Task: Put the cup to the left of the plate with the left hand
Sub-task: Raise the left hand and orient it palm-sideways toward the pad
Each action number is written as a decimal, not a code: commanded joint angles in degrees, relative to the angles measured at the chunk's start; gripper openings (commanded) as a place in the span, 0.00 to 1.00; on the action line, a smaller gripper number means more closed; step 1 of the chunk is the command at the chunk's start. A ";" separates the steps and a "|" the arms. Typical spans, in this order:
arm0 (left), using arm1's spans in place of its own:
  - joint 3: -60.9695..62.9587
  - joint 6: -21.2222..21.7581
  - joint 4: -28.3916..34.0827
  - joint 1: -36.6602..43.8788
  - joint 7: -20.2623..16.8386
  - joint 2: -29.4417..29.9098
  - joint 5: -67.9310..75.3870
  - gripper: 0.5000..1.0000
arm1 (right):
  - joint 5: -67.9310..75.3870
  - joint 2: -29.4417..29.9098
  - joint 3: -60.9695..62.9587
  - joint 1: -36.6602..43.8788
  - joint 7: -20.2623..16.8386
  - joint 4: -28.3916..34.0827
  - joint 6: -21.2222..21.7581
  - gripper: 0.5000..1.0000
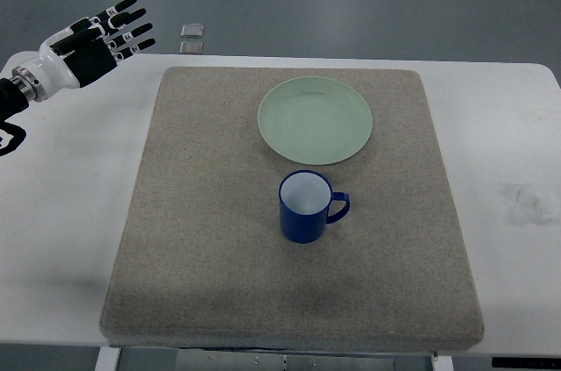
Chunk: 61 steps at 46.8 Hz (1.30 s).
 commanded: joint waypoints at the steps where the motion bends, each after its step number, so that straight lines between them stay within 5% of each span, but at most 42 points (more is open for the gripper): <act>1: 0.00 0.00 -0.02 0.00 0.00 0.00 0.00 0.99 | -0.03 0.00 0.00 0.00 0.00 0.00 -0.02 0.86; 43: 0.44 0.00 0.77 -1.67 -0.18 0.62 0.70 0.99 | -0.03 0.00 0.00 0.00 0.00 0.00 -0.02 0.86; 61: 0.00 0.00 -1.24 -4.13 -0.70 0.18 22.58 1.00 | -0.03 0.00 0.00 0.00 0.00 0.00 -0.02 0.86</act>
